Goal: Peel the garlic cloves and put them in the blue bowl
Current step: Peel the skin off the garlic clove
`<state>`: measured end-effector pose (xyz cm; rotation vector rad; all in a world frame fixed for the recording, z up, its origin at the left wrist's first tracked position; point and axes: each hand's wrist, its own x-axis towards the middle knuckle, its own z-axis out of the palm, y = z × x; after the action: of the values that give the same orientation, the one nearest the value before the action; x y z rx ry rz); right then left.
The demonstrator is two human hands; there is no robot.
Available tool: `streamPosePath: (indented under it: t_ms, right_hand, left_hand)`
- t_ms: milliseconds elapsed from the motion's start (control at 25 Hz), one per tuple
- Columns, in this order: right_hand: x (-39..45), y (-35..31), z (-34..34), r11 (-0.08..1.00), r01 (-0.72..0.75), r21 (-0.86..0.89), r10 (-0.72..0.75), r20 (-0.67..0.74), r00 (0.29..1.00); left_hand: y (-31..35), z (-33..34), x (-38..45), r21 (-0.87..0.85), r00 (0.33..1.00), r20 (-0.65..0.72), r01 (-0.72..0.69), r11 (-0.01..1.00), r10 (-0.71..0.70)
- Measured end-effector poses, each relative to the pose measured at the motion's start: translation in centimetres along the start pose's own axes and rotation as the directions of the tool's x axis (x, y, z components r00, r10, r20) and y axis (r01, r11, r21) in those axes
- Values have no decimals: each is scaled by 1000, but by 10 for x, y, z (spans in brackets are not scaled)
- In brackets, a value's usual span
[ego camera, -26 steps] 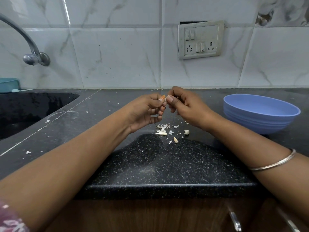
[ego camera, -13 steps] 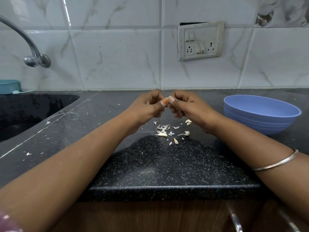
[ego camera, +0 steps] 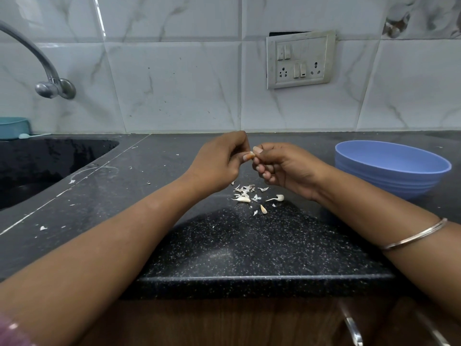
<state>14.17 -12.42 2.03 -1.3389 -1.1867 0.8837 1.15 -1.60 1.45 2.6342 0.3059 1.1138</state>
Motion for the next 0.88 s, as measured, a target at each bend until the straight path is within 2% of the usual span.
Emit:
streamPosePath:
  t_ms: [400,600,880]
  right_hand:
    - [-5,-4,2,996,-69,-57,69,-11,998]
    - [-4,-5,1,988,-146,41,146,-5,989]
    - [-1,-2,3,993,-103,54,104,-25,994]
  left_hand:
    - [4,-6,-2,324,979,9,-194,926,202]
    - [4,-4,-2,486,961,52,-262,834,271]
    - [13,-4,-4,536,980,51,-190,823,193]
